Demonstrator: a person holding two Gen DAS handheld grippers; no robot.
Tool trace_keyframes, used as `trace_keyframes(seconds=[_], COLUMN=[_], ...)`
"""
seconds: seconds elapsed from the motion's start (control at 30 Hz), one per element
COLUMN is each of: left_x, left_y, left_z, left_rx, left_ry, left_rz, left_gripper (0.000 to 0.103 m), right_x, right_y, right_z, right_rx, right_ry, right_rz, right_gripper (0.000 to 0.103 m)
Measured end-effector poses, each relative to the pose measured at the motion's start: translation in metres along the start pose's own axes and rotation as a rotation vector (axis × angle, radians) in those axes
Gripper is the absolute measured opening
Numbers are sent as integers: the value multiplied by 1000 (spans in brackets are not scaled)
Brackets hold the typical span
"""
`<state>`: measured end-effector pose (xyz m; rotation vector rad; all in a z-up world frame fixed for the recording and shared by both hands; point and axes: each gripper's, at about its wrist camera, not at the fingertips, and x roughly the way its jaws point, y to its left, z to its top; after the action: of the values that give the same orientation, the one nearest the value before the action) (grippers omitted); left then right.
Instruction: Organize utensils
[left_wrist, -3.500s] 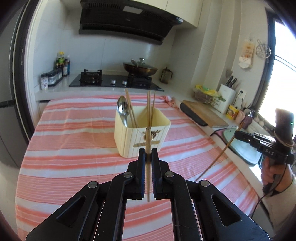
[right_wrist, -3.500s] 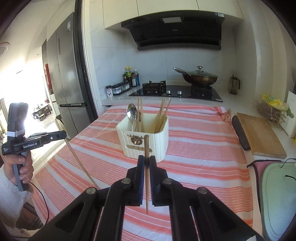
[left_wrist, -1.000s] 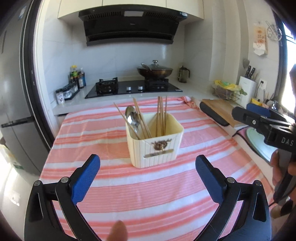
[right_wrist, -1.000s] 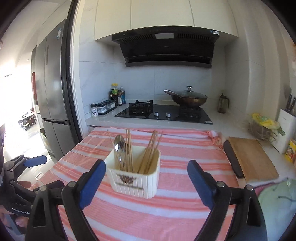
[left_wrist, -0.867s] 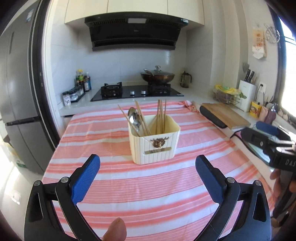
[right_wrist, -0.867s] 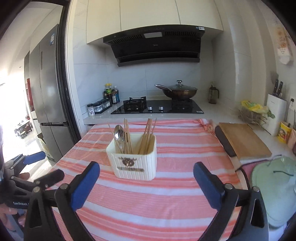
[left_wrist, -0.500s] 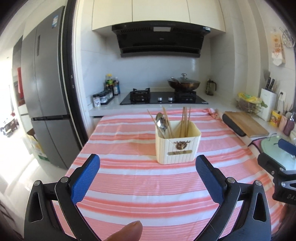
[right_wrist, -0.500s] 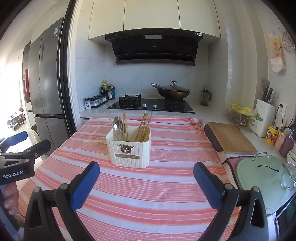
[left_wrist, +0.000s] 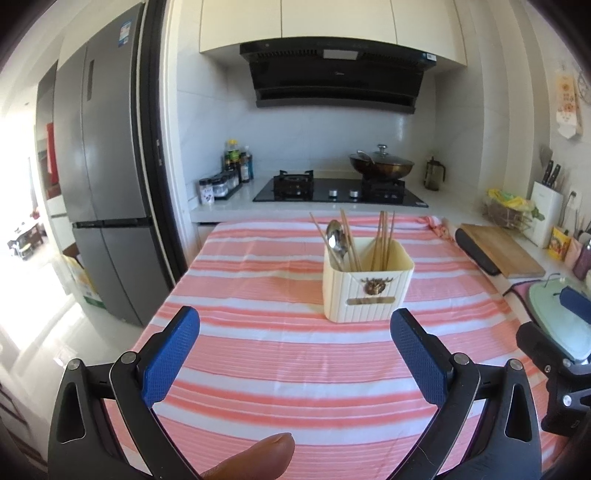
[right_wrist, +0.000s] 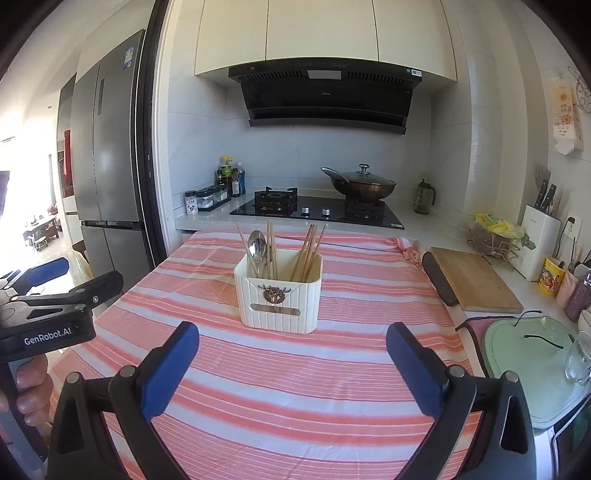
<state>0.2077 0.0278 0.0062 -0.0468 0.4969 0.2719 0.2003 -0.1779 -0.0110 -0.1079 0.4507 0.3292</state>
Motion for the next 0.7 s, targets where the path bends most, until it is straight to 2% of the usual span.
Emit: trace_keyframes(seconds=[0.4,0.7], left_x=[-3,-9], left_y=[-2,-2], left_z=[1,1], left_rx=[25,31], left_ry=[24,29], left_rz=[7,13], left_gripper=[103,103], right_x=[-12,-12], right_y=[6,6], right_z=[3,1], right_rx=[-7,-4], right_ry=[-30,-15], right_rz=[6,0], right_gripper=[103,103])
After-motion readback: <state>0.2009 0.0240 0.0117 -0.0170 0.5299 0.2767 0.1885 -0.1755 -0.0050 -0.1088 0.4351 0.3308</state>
